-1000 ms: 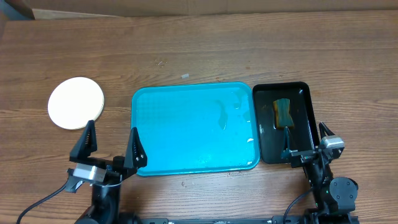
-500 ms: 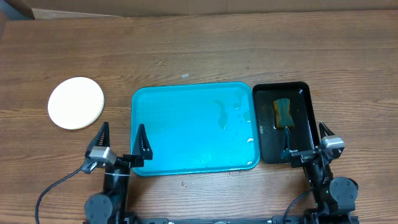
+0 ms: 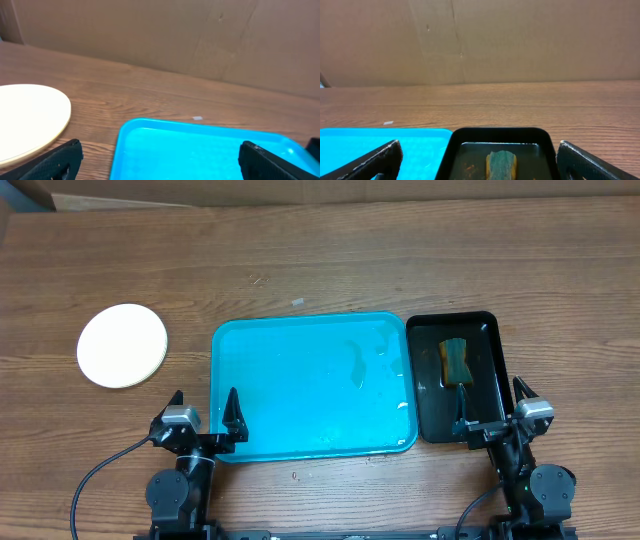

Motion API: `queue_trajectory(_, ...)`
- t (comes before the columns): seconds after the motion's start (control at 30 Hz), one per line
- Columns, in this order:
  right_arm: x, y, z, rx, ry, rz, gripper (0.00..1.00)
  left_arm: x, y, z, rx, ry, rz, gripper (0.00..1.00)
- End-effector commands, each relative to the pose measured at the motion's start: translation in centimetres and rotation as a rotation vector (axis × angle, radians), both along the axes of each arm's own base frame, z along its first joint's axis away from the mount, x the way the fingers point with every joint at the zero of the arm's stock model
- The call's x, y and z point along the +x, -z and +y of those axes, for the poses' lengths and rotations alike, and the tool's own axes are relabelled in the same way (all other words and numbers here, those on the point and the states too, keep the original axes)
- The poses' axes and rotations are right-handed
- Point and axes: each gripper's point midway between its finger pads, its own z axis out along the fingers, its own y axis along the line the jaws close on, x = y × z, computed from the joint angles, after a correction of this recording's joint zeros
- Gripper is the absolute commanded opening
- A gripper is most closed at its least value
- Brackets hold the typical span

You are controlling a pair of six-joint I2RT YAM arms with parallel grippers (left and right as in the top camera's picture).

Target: Clean dirty plates on tray and stack at the side

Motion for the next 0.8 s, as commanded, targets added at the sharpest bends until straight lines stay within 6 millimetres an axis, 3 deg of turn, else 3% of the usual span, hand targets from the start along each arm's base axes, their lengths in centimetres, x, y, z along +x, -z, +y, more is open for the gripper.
queue_trajectory(0.0, 0.01, 0.19, -0.04, -0.006, 0.001, -0.005, 1.00, -0.02, 0.12, 0.73, 0.108, -0.037, -0.003, 1.00)
queue_trajectory(0.77, 0.01, 0.19, -0.04, -0.006, 0.001, -0.005, 1.00, -0.02, 0.11, 0.70, 0.163, -0.030, -0.004, 1.00)
